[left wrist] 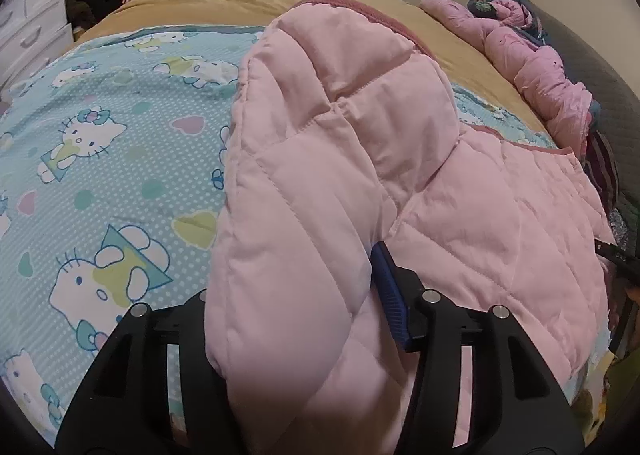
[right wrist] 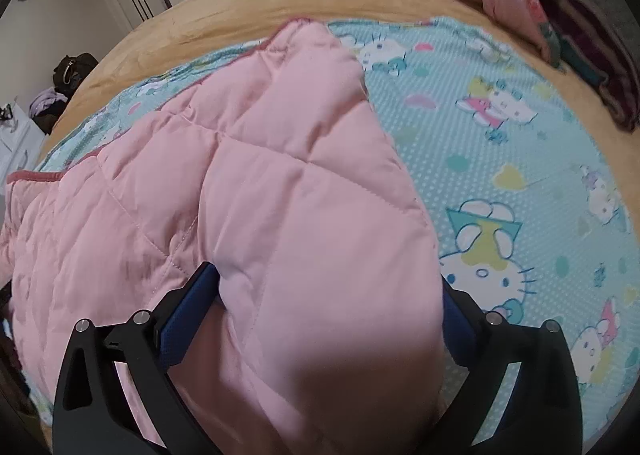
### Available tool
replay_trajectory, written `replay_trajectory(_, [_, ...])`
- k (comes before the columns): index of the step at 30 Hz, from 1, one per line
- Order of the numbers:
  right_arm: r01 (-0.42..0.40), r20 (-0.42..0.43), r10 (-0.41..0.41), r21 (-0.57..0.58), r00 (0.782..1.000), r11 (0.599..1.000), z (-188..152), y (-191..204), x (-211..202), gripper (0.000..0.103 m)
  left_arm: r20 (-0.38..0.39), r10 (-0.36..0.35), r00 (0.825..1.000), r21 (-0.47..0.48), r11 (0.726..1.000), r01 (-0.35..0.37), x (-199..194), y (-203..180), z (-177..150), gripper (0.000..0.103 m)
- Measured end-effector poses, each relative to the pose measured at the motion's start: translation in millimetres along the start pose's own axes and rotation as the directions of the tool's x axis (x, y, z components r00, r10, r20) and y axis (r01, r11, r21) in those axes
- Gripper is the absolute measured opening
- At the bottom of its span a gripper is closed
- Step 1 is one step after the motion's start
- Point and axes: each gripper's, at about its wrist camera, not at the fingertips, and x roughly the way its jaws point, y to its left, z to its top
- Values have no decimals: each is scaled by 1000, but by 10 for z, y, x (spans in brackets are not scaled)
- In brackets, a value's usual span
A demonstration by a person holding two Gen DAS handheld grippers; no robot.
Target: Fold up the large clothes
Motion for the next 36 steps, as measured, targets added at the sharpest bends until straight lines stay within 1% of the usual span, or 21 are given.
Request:
replay_trajectory(2, [18,17,-18,-16,1000,1000,-12,33,-40,99,-4,11,1000,-1,1000,-11,-32,-15,-8,49])
replay_trajectory(3, [20,18,-20,-15,1000,1000,-15,34,-46,99,-9,15,1000,-5,1000,-15,-48,-15,-14,55])
replay_trajectory(4, [19,17,-18,-12,1000,1000,-21,34,-62,99,-13,14,1000,-9,1000,-14,-60,-14,-20,63])
replay_trajectory(6, [10,15,-10,-1,1000,1000,-29,30,-88,99,-16,22,1000,-19,1000,-22,-103,-20,-30,73])
replay_trajectory(7, [1,17,-1,8,1000,1000,-37,20,-106,99,-16,23,1000,-21,1000,-24,-115,-21,-34,75])
replay_trajectory(10, [-7,21,7,36,1000,999,-60,-12,-147,99,-35,20,999,-33,999,-21,-130,-28,-47,94])
replay_trajectory(13, [-15,31,14,45,999,999,-84,-33,-214,99,-44,16,999,-50,999,-18,-158,-38,-68,94])
replay_trajectory(16, [-12,66,9,39,998,999,-121,-30,-362,99,-41,27,999,-53,998,-29,-212,-59,-85,94])
replay_trajectory(18, [-26,91,22,43,996,999,-132,-38,-491,99,-13,35,999,-51,998,-36,-319,-92,-99,94])
replay_trajectory(21, [-59,180,51,37,982,998,-160,-4,-838,99,32,32,999,-58,998,-30,-531,-172,-111,94])
replay_trajectory(23, [-90,270,84,13,959,996,-220,71,-1183,99,64,46,997,-57,997,-42,-682,-237,-122,94])
replay_trajectory(24, [-103,295,98,0,950,995,-250,102,-1303,99,97,64,993,-50,997,-59,-815,-297,-148,94])
replay_trajectory(26, [-142,360,156,-67,920,988,-378,245,-1663,99,148,61,987,-36,998,-57,-1016,-394,-184,94])
replay_trajectory(27, [-147,386,179,-110,905,983,-463,331,-1836,99,189,51,981,-18,999,-49,-1170,-479,-234,94])
replay_trajectory(28, [-141,406,185,-134,895,981,-539,392,-1955,99,206,52,977,-7,999,-52,-1252,-536,-261,94])
replay_trajectory(30, [-136,455,207,-184,866,974,-730,520,-2212,99,243,59,968,11,998,-64,-1486,-682,-375,94])
replay_trajectory(31, [-144,481,226,-201,847,969,-847,581,-2351,99,257,50,965,16,998,-56,-1560,-724,-418,94])
replay_trajectory(32, [-147,497,237,-213,835,966,-948,630,-2445,99,275,37,961,21,999,-44,-1645,-771,-484,94])
replay_trajectory(33, [-154,505,250,-224,826,962,-1006,659,-2507,99,296,27,955,23,999,-35,-1748,-830,-580,94])
replay_trajectory(36, [-152,523,271,-259,808,954,-1283,768,-2694,99,319,3,948,47,999,-19,-1917,-959,-826,94])
